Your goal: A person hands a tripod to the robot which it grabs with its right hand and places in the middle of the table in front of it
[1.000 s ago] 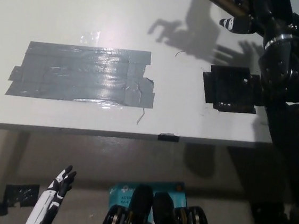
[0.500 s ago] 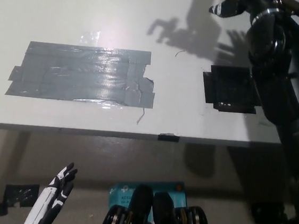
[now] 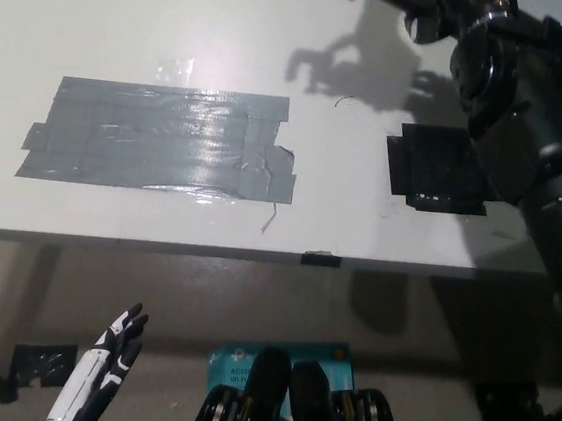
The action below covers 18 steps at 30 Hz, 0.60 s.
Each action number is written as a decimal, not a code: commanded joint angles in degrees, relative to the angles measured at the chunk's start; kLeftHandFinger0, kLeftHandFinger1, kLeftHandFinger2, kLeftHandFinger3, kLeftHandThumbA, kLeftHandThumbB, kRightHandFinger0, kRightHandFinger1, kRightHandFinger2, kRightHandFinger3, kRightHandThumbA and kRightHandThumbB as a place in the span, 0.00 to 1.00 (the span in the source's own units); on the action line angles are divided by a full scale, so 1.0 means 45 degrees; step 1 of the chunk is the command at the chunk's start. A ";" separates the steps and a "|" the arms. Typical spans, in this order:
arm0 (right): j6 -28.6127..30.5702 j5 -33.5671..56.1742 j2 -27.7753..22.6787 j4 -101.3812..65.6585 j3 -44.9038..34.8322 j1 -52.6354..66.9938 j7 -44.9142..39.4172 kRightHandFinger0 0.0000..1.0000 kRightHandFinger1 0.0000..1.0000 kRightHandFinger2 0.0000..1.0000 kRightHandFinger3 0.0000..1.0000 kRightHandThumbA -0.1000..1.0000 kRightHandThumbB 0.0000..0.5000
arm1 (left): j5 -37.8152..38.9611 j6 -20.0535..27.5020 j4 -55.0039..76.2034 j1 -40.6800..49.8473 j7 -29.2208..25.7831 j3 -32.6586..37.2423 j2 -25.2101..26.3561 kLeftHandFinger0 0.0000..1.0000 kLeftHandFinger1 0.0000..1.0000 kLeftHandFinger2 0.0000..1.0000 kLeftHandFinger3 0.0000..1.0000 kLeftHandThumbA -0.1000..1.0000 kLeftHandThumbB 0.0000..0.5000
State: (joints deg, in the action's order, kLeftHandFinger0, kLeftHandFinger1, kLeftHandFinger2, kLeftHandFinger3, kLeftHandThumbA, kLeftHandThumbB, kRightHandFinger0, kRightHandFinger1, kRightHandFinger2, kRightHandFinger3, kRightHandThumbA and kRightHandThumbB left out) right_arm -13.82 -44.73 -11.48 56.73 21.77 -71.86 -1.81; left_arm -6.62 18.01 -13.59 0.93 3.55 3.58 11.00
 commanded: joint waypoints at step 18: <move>0.1061 0.0057 -0.1194 -0.2710 0.0208 0.0229 0.1267 0.11 0.61 1.00 0.35 0.00 0.52 | -0.0281 0.0227 0.0398 -0.0080 0.0132 0.0076 0.0145 1.00 1.00 1.00 1.00 0.96 0.62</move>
State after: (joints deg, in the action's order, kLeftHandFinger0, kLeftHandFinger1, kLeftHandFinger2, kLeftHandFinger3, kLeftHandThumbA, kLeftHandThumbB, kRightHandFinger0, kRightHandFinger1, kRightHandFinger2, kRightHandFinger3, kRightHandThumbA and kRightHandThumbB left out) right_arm -12.38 -44.49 -14.83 48.94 23.09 -67.24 0.10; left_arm -7.55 18.01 -13.54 0.87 3.56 3.60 11.02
